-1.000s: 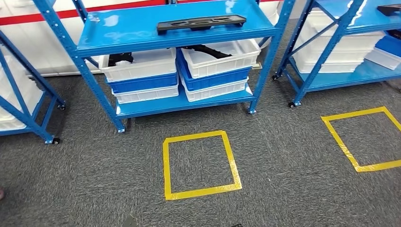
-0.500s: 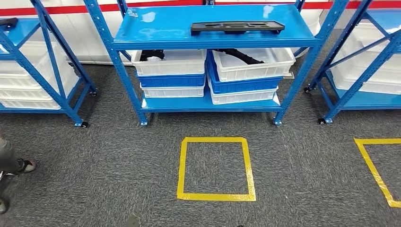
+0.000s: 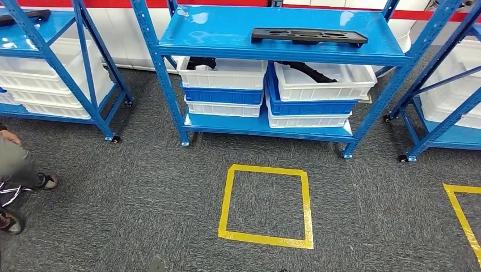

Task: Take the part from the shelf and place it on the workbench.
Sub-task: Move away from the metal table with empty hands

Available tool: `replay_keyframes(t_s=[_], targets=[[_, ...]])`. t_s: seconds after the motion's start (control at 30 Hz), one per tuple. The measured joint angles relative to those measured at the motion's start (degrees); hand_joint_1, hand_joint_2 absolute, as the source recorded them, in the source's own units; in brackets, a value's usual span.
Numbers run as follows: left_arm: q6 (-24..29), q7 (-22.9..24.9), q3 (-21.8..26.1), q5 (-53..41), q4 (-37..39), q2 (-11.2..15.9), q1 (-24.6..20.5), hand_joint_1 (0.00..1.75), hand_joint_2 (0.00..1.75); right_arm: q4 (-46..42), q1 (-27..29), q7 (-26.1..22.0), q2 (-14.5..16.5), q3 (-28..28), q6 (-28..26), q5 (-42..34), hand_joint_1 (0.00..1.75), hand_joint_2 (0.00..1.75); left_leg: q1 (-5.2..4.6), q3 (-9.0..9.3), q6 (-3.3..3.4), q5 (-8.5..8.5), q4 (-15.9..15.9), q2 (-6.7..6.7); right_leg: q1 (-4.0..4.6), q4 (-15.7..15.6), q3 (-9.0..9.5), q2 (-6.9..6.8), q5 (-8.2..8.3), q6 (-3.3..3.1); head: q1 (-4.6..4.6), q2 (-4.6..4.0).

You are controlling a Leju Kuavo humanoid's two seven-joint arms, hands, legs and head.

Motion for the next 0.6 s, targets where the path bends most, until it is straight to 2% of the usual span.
replay_keyframes(t_s=[0.07, 0.13, 0.17, 0.2, 0.23, 0.27, 0.3, 0.33, 0.37, 0.4, 0.47, 0.5, 0.6], targets=[[0.0, 0.0, 0.0, 0.0, 0.0, 0.0, 0.0, 0.00, 1.75, 0.0, 0.0, 0.0, 0.0, 0.1, 0.0, 0.0, 0.00, 0.00, 0.44, 0.61, 0.55, 0.65, -1.0, -1.22, 0.00, 2.9, -1.16, 2.07, -1.59, 0.17, 0.20, -0.01], [0.0, 0.0, 0.0, 0.0, 0.0, -0.2, -0.1, 0.00, 1.75, 0.0, 0.1, -0.1, -0.1, 0.1, 0.0, 0.0, 0.00, 0.00, 0.65, 0.67, 0.82, 0.88, -1.2, -2.50, -0.30, 10.2, -4.73, 4.38, -4.73, -0.02, 0.77, -0.01], [0.0, 0.0, 0.0, 0.0, 0.0, -0.2, -0.1, 0.00, 1.75, 0.0, 0.2, -0.1, -0.2, 0.1, 0.0, 0.0, 0.00, 0.00, 0.66, 0.64, 0.82, 0.87, -1.2, -3.19, -0.42, 13.9, -6.71, 4.75, -6.01, 0.05, 1.03, 0.00], [0.0, 0.0, 0.0, 0.0, 0.0, -0.3, 0.0, 0.00, 1.75, 0.0, 0.3, -0.1, -0.3, 0.1, -0.1, 0.0, 0.00, 0.00, 0.67, 0.64, 0.81, 0.85, -1.2, -3.84, -0.56, 16.1, -8.04, 4.86, -6.47, 0.35, 1.24, 0.00], [0.0, 0.0, 0.0, 0.0, 0.0, -0.3, 0.1, 0.00, 1.75, 0.0, 0.3, 0.0, -0.4, 0.1, -0.2, 0.0, 0.00, 0.00, 0.71, 0.67, 0.75, 0.81, -1.2, -4.43, -0.72, 16.1, -8.36, 4.90, -5.90, 0.87, 1.36, 0.00], [0.0, 0.0, 0.0, 0.0, 0.0, -0.3, 0.1, 0.00, 1.75, -0.1, 0.4, 0.0, -0.5, 0.1, -0.5, 0.0, 0.00, 0.00, 0.78, 0.76, 0.63, 0.74, -1.1, -4.93, -0.91, 13.5, -7.43, 4.91, -4.35, 1.53, 1.47, 0.00], [0.0, 0.0, 0.0, 0.0, 0.0, -0.3, 0.1, 0.00, 1.75, -0.1, 0.3, 0.0, -0.5, 0.2, -0.8, 0.0, 0.00, 0.00, 0.86, 0.84, 0.41, 0.60, -1.0, -5.35, -1.20, 9.4, -5.69, 4.99, -2.34, 2.20, 1.59, 0.00], [0.0, 0.0, 0.0, 0.0, 0.0, -0.3, 0.1, 0.00, 1.75, -0.1, 0.3, 0.0, -0.6, 0.2, -1.1, 0.0, 0.00, 0.00, 0.80, 0.86, 0.07, 0.37, -0.7, -5.68, -1.38, 5.3, -4.00, 5.12, -0.59, 2.56, 1.78, 0.00], [0.0, 0.0, 0.0, 0.0, 0.0, -0.3, 0.1, 0.00, 1.75, -0.1, 0.2, -0.1, -0.5, 0.3, -1.3, 0.0, 0.00, 0.00, 0.73, 0.81, -0.29, 0.10, -0.3, -5.89, -1.54, 2.2, -2.64, 5.26, 0.71, 2.53, 1.93, 0.00], [0.0, 0.0, 0.0, 0.0, 0.0, -0.3, 0.2, 0.00, 1.75, -0.1, 0.2, -0.1, -0.5, 0.3, -1.5, 0.0, 0.00, 0.00, 0.61, 0.72, -0.34, -0.15, 0.0, -5.96, -1.66, 0.5, -1.93, 5.39, 1.38, 2.27, 1.90, 0.00], [0.0, -0.1, 0.0, 0.1, 0.0, -0.2, 0.2, 0.00, 1.75, -0.1, 0.1, -0.2, -0.5, 0.3, -1.7, -0.1, 0.00, 0.00, 0.51, 0.57, 0.27, -0.33, 0.2, -5.87, -1.64, 0.1, -1.69, 5.51, 1.72, 1.58, 1.53, 0.00], [0.0, -0.1, 0.0, 0.1, 0.0, -0.2, 0.2, 0.00, 1.75, -0.1, 0.1, -0.2, -0.4, 0.3, -1.8, -0.1, 0.00, 0.00, 0.55, 0.59, 0.71, -0.31, 0.2, -5.78, -1.57, 0.1, -1.70, 5.57, 1.76, 1.48, 1.25, 0.00], [0.0, -0.1, 0.0, -0.1, 0.0, -0.1, 0.1, 0.00, 0.44, -0.1, 0.1, -0.3, -0.4, 0.3, -1.9, -0.1, 0.00, 0.00, 0.68, 0.81, 0.91, -0.26, -0.1, -5.59, -1.27, 0.1, -1.68, 5.71, 1.75, 1.26, 0.92, 0.00]])
